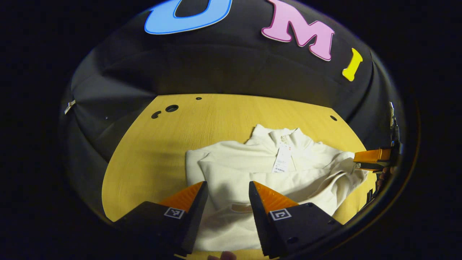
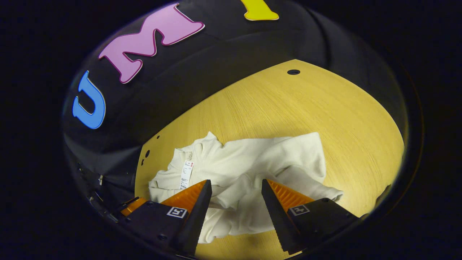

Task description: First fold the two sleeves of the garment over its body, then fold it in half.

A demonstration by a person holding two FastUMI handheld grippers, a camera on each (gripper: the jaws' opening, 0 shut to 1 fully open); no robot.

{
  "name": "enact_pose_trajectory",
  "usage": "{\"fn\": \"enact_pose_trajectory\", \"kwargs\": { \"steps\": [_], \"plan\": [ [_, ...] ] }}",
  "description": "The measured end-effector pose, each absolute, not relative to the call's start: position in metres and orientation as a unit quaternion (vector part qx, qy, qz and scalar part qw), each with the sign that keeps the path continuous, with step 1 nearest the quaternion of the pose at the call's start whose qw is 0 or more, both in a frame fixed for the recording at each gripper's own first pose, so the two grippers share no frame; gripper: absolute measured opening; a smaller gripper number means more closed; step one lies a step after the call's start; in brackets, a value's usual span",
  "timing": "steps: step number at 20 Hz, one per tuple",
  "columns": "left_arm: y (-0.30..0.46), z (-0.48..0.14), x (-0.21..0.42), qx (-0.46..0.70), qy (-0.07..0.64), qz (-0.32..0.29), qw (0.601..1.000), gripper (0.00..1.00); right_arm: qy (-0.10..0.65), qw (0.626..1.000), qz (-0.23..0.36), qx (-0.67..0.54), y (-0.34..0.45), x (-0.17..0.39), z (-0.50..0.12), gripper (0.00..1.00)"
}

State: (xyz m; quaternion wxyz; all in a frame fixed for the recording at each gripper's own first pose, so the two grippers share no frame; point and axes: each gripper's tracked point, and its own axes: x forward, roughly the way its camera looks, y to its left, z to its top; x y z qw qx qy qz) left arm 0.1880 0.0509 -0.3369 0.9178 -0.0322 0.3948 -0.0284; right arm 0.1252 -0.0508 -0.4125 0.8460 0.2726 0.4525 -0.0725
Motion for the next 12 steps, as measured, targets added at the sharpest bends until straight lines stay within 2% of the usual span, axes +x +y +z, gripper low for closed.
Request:
{"fn": "enact_pose_trajectory", "kwargs": {
  "steps": [5, 12],
  "plan": [
    [0.044, -0.305, 0.158, -0.04, 0.377, -0.035, 0.924, 0.72, 0.431, 0.869, -0.068, 0.232, -0.057, 0.098, -0.384, 0.87],
    [0.042, -0.292, 0.114, -0.052, 0.382, -0.046, 0.922, 0.72, 0.424, 0.878, -0.042, 0.219, -0.038, 0.064, -0.36, 0.87]
  ]
}}
